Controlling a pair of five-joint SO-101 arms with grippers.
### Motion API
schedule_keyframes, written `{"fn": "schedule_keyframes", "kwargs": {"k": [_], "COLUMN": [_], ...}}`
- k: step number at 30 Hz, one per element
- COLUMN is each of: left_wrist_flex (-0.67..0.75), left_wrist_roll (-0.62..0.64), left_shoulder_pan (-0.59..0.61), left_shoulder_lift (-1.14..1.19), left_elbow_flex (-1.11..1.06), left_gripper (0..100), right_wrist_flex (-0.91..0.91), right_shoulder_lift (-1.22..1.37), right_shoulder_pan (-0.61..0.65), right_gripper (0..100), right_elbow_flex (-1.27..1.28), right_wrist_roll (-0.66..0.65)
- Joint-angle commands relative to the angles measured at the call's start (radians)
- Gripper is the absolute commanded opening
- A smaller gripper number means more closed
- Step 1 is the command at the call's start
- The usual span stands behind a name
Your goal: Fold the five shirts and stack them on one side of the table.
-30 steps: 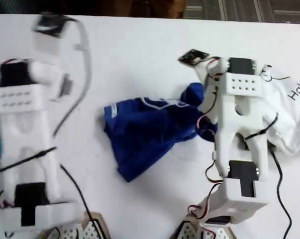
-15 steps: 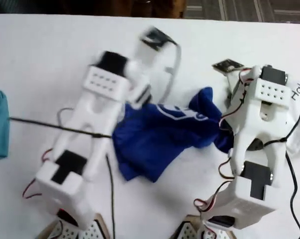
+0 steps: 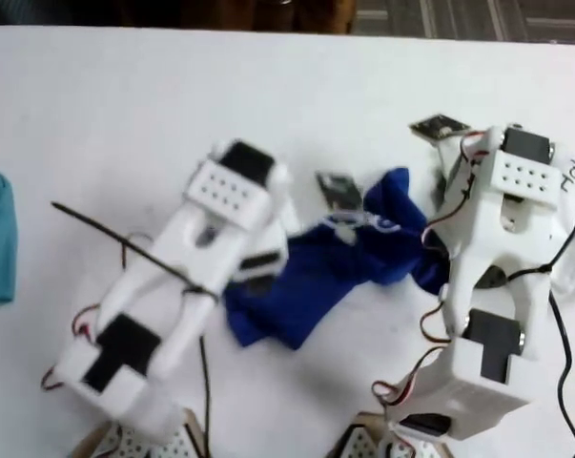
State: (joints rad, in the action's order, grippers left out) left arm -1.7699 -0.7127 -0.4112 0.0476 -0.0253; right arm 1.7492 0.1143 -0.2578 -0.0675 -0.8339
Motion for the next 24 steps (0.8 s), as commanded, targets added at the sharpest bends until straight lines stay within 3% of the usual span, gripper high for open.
{"fn": "schedule_keyframes", "kwargs": {"k": [1, 6, 12, 24], "left_wrist_flex": [-0.014, 0.003, 0.110, 0.172], "left_wrist_roll": [-0.011, -0.051, -0.058, -0.051], "left_shoulder_pan": [-0.083, -0.176, -0.206, -0.209], "left_shoulder_lift": [-0.123, -0.132, -0.094, 0.250], "left_elbow_flex": [-0.107, -0.200, -0.240, -0.110], "left_gripper": [18, 18, 18, 18], "right_wrist_flex": [0.018, 0.018, 0.018, 0.018], "right_shoulder_lift": [-0.044, -0.044, -0.045, -0.053], "right_shoulder_pan": [-0.012, -0.013, -0.036, -0.104], "right_gripper": [2.1, 2.1, 2.1, 2.1], "right_elbow_flex": [-0.006, -0.006, -0.006, -0.006], "right_wrist_roll": [-0.003, -0.005, -0.003, -0.006]}}
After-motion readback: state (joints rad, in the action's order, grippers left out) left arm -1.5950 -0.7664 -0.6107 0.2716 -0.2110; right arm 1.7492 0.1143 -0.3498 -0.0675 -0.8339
